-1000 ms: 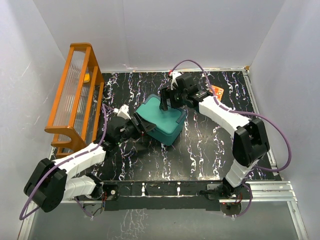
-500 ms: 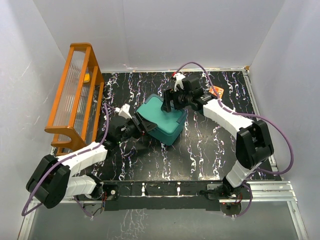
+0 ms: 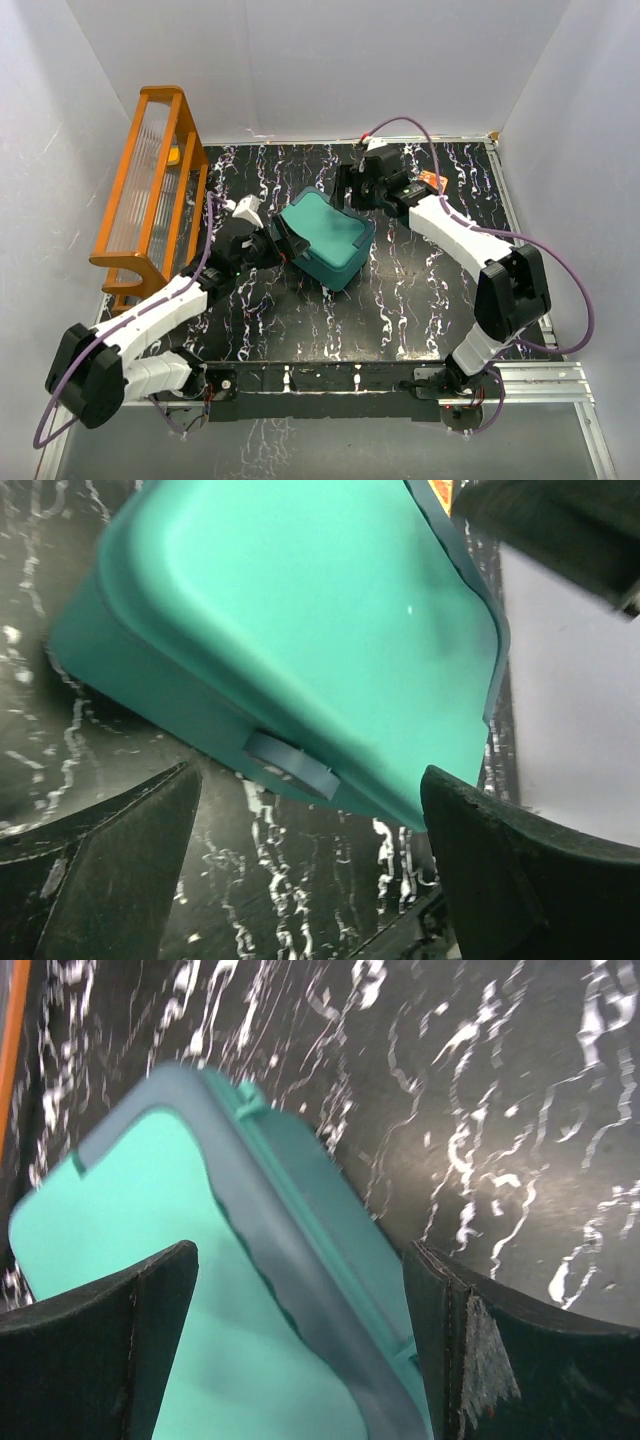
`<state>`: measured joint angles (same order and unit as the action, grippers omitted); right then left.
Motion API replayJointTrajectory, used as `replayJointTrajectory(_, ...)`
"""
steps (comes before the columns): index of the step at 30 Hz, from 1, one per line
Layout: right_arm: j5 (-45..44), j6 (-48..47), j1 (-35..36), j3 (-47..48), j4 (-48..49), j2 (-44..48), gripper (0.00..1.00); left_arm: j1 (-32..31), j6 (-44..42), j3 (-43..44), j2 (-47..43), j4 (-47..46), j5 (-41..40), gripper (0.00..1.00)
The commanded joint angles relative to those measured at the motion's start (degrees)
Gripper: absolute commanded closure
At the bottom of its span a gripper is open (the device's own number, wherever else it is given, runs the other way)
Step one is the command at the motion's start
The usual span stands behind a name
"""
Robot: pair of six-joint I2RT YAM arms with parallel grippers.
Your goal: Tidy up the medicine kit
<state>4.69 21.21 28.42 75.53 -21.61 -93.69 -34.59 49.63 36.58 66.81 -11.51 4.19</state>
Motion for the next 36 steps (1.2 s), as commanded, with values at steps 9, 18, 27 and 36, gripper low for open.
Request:
replayJointTrajectory(9,-20.2,9.2,-2.3,-6.4,-3.4,22.9,0.18,0.3,-18.0,12.8,-15.4,34.8,-13.3,0.01)
replayJointTrajectory(18,-31.4,7.7,-2.3,-17.3,-13.2,51.4,0.17,0.3,-23.5,21.1,-23.4,39.9,-18.4,0.01)
replayJointTrajectory(27,-36.3,4.4,-2.3,-12.2,-18.9,64.0,0.03,0.3,-29.3,27.6,-32.5,41.7,-21.4,0.01)
replayJointTrajectory(36,-41.3,2.1,-2.3,-5.3,-24.2,66.8,0.02,0.3,-31.9,31.6,-39.6,42.7,-21.7,0.01)
